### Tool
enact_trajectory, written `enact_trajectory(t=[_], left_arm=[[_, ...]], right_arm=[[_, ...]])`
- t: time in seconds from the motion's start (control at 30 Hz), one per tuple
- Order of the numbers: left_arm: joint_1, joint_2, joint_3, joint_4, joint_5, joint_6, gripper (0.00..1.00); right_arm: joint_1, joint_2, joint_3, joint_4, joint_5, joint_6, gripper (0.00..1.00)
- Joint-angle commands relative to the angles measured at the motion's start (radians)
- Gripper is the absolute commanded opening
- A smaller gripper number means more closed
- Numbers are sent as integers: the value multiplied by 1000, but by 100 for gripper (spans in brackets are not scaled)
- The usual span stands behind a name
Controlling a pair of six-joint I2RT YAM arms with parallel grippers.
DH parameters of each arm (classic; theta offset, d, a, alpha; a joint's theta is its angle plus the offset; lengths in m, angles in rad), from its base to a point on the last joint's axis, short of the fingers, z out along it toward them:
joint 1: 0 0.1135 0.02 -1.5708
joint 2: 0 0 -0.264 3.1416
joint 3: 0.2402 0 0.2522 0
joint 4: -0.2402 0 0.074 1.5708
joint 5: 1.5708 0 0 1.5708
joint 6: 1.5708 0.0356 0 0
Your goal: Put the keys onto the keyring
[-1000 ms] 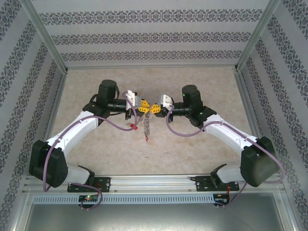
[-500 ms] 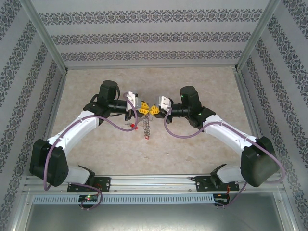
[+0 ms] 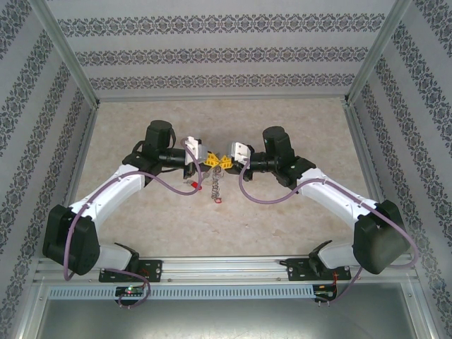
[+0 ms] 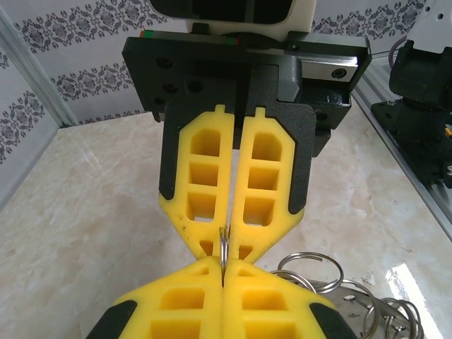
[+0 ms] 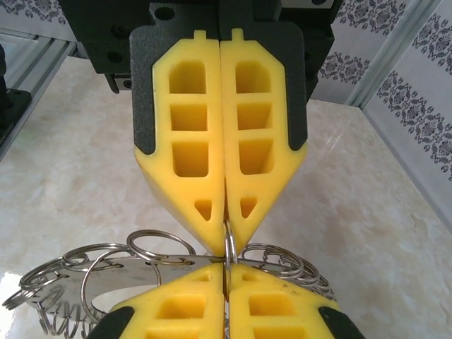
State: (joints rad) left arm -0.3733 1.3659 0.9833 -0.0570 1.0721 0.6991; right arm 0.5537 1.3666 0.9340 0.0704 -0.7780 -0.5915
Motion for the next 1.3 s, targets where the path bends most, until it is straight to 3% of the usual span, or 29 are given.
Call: enact_trajectory(t=[0.0, 0.23, 0.33, 0.43, 0.47, 0.57, 0.7, 0.9, 1.0, 1.03, 1.1, 1.27], left_arm=[[-16, -31, -39, 117, 48, -66, 0], [-13, -24, -59, 201, 80, -116, 0], [-13, -21, -70, 241, 82, -138, 0], [-14, -6, -53, 200, 71, -139, 0], [-13, -1, -42, 168, 61, -139, 5], [0, -13, -37, 81, 11, -118, 32], [54, -83, -103, 115, -76, -222, 38], [68, -190, -209, 145, -491, -526, 67], [74, -158, -178, 23, -747, -782, 94], [77, -132, -147, -62, -838, -885, 99], [91, -62, -79, -205, -863, -980, 100], [92, 137, 48, -446, -779, -1106, 96]], right_arm=[[0, -34, 14, 24, -60, -34, 12], [-1, -24, 17, 12, -93, -33, 13], [-6, -21, 20, 8, -111, -28, 0], [-11, -18, 30, -11, -93, -15, 0], [-13, -17, 37, -40, -79, -19, 0], [-11, -8, 84, -241, 18, -145, 0], [0, -9, 114, -458, 192, -321, 0], [27, -15, 168, -673, 444, -542, 0], [41, -12, 204, -744, 539, -630, 0], [45, -9, 208, -757, 574, -654, 0], [46, -7, 211, -765, 619, -696, 0], [33, 23, 221, -773, 641, -733, 0]])
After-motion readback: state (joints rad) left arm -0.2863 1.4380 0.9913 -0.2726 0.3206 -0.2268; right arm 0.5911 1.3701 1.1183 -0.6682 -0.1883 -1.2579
